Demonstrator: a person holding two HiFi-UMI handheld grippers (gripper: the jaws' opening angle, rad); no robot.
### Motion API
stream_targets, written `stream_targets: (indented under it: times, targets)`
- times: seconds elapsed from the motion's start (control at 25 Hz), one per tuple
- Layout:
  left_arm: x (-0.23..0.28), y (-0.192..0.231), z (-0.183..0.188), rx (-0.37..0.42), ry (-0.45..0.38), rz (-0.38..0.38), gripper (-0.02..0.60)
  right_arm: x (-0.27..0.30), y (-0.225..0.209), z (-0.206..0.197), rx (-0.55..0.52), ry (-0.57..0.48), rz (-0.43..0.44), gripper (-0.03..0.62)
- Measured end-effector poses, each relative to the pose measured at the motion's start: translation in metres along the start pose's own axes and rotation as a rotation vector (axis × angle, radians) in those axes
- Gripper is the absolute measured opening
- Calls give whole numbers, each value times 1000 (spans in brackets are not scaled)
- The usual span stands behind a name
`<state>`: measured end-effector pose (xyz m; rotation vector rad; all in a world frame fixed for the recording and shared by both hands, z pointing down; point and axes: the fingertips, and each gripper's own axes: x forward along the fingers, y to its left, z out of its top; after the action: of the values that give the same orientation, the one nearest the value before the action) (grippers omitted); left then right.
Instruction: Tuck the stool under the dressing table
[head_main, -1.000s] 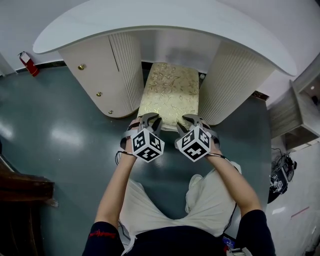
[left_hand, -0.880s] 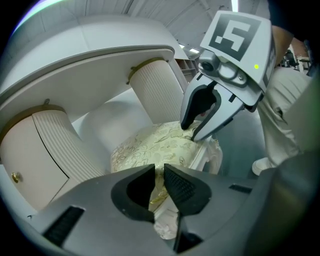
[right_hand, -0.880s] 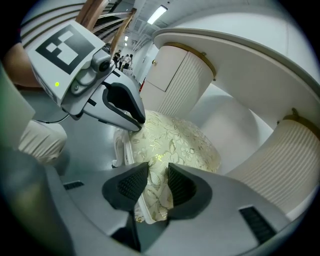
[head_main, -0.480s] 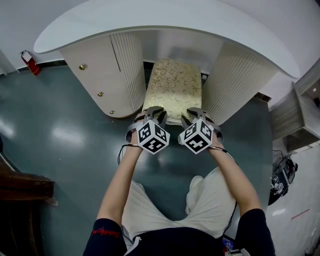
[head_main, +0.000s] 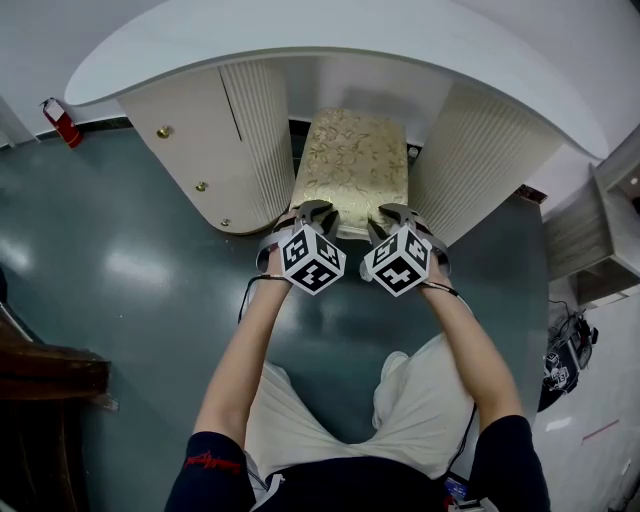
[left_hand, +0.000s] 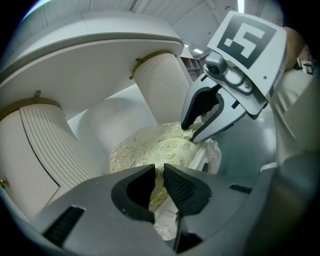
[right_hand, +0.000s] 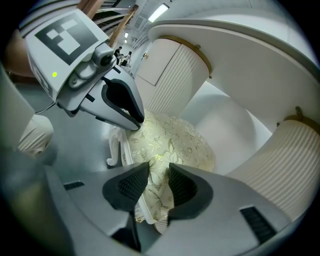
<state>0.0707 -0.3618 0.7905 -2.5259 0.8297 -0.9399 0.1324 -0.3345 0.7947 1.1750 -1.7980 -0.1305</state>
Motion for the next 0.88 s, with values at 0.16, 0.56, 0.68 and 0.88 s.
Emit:
stream_targets:
  times: [0.16,0.56,0.68,0.88]
  targets:
    - [7,6,2,-11,-12,18,67,7,-8,0,3,1,-21,128]
    - [21,13,5,-9,-4,32,66,18,-20,0,20,-7,-7,123]
    - [21,13,5,-11,-9,47,66,17,-20,0,19,-10,-14,123]
    - [20,14,5,-44,-5,46,66,16,-19,0,28,-19,-22,120]
